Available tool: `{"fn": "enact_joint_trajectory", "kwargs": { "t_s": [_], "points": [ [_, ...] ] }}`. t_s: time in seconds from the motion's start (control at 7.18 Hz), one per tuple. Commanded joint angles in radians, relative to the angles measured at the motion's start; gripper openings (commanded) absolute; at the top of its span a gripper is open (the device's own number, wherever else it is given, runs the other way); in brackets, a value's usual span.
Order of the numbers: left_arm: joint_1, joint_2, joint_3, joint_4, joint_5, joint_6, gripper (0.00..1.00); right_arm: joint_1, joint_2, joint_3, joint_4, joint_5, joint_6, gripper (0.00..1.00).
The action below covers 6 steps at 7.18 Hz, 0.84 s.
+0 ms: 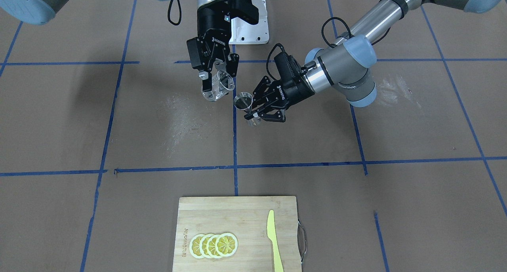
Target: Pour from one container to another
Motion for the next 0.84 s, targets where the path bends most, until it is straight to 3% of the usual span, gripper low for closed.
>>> {"fn": "enact_joint_trajectory", "kwargs": {
  "t_s": [0.0, 0.28, 0.7],
  "points": [
    [-0.002, 0.0, 0.0, -0.004, 0.001, 0.0, 0.0, 0.013, -0.013, 0.051, 0.006, 0.073, 0.105, 0.0],
    [-0.009, 0.018, -0.029, -0.004, 0.0, -0.023, 0.0, 0.054, -0.063, 0.083, 0.006, 0.151, 0.199, 0.0],
    [-0.041, 0.09, -0.101, -0.007, 0.0, -0.038, 0.0, 0.081, -0.093, 0.088, 0.007, 0.162, 0.201, 0.0]
  ]
}}
